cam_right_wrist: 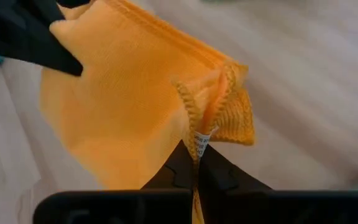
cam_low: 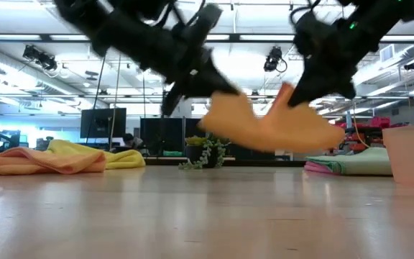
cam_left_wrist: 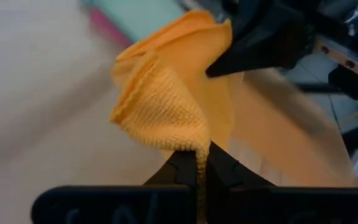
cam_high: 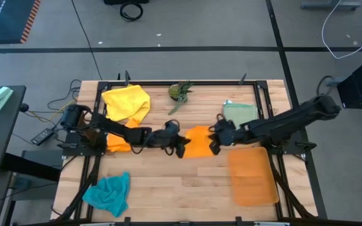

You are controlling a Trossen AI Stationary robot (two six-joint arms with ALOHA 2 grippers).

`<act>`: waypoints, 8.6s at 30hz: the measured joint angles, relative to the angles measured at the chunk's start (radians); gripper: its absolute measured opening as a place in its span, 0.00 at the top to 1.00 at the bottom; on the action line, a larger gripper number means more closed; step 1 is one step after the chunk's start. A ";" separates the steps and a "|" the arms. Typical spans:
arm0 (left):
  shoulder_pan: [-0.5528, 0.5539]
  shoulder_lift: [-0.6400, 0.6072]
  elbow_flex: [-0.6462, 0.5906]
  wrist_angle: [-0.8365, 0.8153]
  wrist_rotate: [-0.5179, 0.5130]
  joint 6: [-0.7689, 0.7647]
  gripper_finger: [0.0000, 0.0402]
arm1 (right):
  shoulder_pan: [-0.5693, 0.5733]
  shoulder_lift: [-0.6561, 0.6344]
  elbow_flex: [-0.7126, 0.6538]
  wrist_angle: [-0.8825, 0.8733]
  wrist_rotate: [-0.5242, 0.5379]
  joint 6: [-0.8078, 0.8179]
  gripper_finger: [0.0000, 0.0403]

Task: Fold microfiber towels
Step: Stack the right orange microfiber towel on top of the green microfiber towel, then fold the orange microfiber towel

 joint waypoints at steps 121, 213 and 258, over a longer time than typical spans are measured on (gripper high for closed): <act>0.326 0.451 1.196 -1.328 0.327 0.735 0.86 | -0.124 -0.312 0.098 -0.726 0.116 0.137 0.98; -0.139 -0.328 -0.264 -1.218 0.041 0.396 0.46 | 0.047 0.312 0.034 0.476 0.060 -0.450 0.98; 0.138 -0.322 -0.134 -1.556 0.266 0.456 0.72 | 0.093 0.312 0.034 0.449 0.061 -0.417 0.98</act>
